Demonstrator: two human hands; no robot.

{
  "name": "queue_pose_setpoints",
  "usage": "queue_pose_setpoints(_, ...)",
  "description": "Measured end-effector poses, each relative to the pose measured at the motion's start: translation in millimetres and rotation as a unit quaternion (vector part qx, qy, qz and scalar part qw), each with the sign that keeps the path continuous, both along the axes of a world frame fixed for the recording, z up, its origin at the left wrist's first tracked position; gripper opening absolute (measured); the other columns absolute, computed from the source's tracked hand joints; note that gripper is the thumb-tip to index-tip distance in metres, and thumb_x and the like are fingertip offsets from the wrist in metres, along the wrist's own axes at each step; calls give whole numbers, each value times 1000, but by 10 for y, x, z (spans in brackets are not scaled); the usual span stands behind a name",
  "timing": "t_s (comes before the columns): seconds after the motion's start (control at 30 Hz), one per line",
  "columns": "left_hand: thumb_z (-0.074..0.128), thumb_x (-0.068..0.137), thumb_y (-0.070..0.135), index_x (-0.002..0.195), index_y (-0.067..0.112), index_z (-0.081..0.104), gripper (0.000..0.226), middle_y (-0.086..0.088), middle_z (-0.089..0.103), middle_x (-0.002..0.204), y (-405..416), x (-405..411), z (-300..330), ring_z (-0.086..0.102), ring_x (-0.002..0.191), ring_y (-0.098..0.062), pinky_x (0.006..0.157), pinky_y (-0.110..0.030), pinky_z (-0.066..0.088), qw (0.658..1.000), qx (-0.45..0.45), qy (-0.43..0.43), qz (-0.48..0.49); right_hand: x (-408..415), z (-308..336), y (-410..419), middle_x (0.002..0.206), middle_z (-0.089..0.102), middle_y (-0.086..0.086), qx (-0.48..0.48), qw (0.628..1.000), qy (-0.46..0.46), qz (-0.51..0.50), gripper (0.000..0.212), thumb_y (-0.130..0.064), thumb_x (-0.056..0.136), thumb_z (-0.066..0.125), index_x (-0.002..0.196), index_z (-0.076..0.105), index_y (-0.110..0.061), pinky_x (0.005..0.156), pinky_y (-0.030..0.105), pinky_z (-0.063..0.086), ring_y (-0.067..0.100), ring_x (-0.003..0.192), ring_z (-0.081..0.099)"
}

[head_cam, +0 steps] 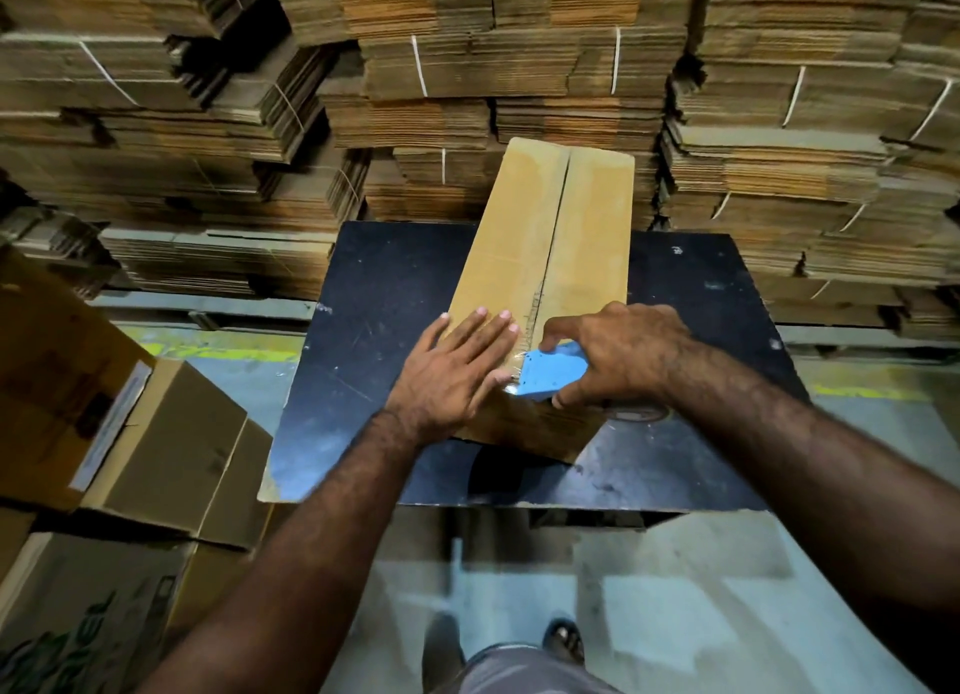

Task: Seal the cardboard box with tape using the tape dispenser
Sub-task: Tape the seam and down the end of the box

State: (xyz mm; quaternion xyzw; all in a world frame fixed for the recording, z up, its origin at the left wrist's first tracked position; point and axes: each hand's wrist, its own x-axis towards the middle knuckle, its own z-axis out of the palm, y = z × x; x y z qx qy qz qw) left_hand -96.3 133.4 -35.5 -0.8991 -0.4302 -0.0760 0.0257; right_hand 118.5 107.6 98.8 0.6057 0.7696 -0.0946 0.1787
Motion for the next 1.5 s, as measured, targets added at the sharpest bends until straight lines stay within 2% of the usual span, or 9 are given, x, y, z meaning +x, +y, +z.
queue_pose_setpoints(0.1,18,104,57,158,28,26,61,5,21,166,43,-57,-92,21,153,-20,115,-50,32,1000,10,20,12,39,7,-3,115,59,-3,9,1000,4,6,68,-76,69,64,130,42,-53,74,37,40,22,105,53)
queue_pose_setpoints(0.27,16,103,60,158,32,22,63,8,19,166,160,-86,-98,19,153,-21,115,-53,32,999,12,28,20,401,23,-111,119,61,-7,4,999,22,-28,67,-76,70,63,130,39,-57,71,35,37,21,106,52)
queue_pose_setpoints(0.6,18,106,51,160,30,16,58,6,9,168,64,174,85,5,155,-17,122,-56,12,999,27,27,-26,485,-64,-57,116,61,-6,7,998,49,-42,67,-74,70,65,130,43,-54,76,37,43,20,107,54)
queue_pose_setpoints(0.7,15,106,54,159,35,17,57,7,13,167,14,387,50,13,154,-18,118,-55,23,999,17,33,-7,495,-90,-42,115,61,-7,13,998,49,-30,68,-75,70,63,130,42,-53,82,41,48,20,107,54)
queue_pose_setpoints(0.83,27,103,56,158,36,23,58,6,23,165,38,371,-32,25,151,-22,113,-55,31,998,26,45,20,645,-140,-81,115,63,-7,24,998,64,-14,68,-74,72,61,132,38,-54,74,36,46,20,103,55)
queue_pose_setpoints(1.13,17,104,57,159,38,14,58,8,13,167,7,403,5,15,154,-21,118,-58,22,998,15,52,17,866,-176,-158,117,63,-9,41,997,59,-14,65,-74,72,60,130,39,-54,76,37,49,20,102,57)
queue_pose_setpoints(1.23,22,106,46,159,26,22,57,0,15,167,-116,515,86,15,154,-20,121,-56,17,1000,17,4,-1,874,-155,-160,115,64,-9,49,997,61,-10,65,-73,71,63,130,43,-52,74,35,46,20,102,57)
queue_pose_setpoints(1.37,40,88,23,148,7,46,63,-10,42,156,-366,752,72,40,145,-24,117,-51,33,996,-11,-78,-31,873,-156,-158,116,63,-8,52,997,65,0,64,-71,74,64,131,44,-50,70,33,38,19,102,57)
queue_pose_setpoints(1.5,57,72,6,149,7,44,78,-10,43,155,-412,741,25,42,143,-25,119,-46,32,997,-21,-80,-12,1050,-191,-201,120,62,-7,49,996,73,19,66,-73,75,61,134,40,-50,71,34,41,21,104,55)
